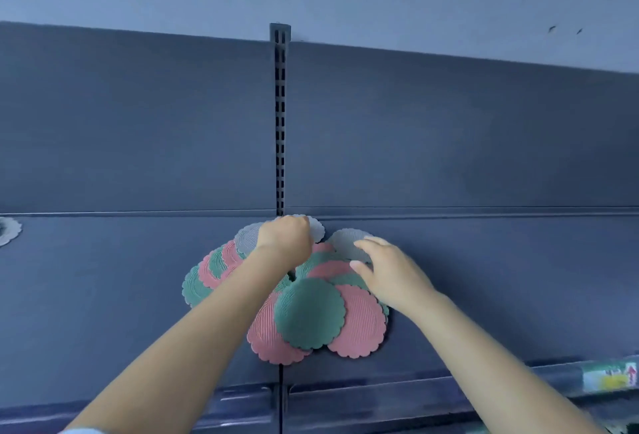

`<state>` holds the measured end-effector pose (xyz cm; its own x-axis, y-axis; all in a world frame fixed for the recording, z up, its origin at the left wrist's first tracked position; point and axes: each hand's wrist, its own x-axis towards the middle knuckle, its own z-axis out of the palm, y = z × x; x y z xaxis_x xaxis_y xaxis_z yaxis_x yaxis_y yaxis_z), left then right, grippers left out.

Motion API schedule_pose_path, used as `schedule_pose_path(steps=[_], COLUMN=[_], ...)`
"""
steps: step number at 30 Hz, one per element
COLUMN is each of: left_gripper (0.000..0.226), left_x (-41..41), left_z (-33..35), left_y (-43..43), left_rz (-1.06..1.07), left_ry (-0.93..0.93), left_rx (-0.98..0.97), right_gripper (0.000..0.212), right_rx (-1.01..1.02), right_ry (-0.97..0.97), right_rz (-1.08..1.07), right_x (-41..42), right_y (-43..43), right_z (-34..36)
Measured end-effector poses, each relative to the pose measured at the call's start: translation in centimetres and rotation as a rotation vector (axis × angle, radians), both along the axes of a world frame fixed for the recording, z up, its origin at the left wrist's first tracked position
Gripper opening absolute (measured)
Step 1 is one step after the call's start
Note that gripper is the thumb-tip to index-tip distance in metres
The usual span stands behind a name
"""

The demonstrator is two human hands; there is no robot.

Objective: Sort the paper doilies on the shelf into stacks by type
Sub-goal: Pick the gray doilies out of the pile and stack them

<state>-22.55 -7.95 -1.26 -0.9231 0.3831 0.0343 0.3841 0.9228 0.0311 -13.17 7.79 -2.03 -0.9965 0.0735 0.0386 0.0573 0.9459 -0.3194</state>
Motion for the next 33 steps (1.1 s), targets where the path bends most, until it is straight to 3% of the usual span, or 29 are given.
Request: schedule_pose_path(steps=[6, 11, 14, 16, 19, 22, 24, 27, 29, 33], left_gripper=[0.011, 0.026, 0.017, 0.016, 0.014, 0.03, 0.029, 0.02, 0.014, 0.016], left_x=[-2.7, -3.8, -3.8, -2.9, -0.6, 3.1, 5.9, 10.6, 13.7, 19.6], left_z=[-0.4, -0.5, -0.3, 0.3, 2.1, 3.9, 4.4, 4.2, 4.4, 5.1], left_y=[3.8, 5.8, 6.6, 6.5, 5.7, 4.6, 3.6, 1.1, -0.9, -5.5], left_rz=[0.099, 0.161, 0.189, 0.271, 0.454, 0.66, 0.763, 0.91, 0.953, 0.977], left_ry=[-0.028, -0.015, 0.048, 0.118, 0.281, 0.382, 0.326, 0.183, 0.126, 0.208], left_rx=[0.004, -0.034, -0.083, -0.017, 0.397, 0.8, 0.982, 1.382, 1.628, 1.784], right_gripper=[0.06, 0.054, 0.045, 0.039, 0.035, 0.035, 0.033, 0.013, 0.021, 0.027], right_rx=[-0.002, 0.065, 0.138, 0.08, -0.153, -0.541, -0.724, -0.878, -0.965, -1.12], right_ry=[-0.145, -0.168, -0.065, 0.051, 0.213, 0.325, 0.297, 0.281, 0.261, 0.085], right_rz=[0.015, 0.116, 0.21, 0.243, 0.243, 0.248, 0.288, 0.377, 0.423, 0.514], right_x=[-6.7, -8.4, -8.4, -8.3, -8.4, -8.7, -8.7, -7.9, -6.6, -2.7], right_y=[2.7, 3.2, 3.6, 4.4, 6.2, 7.2, 7.0, 5.2, 3.0, -3.2], right_z=[-0.8, 0.0, 0.7, 0.8, 1.1, 2.0, 2.5, 3.0, 3.6, 4.3])
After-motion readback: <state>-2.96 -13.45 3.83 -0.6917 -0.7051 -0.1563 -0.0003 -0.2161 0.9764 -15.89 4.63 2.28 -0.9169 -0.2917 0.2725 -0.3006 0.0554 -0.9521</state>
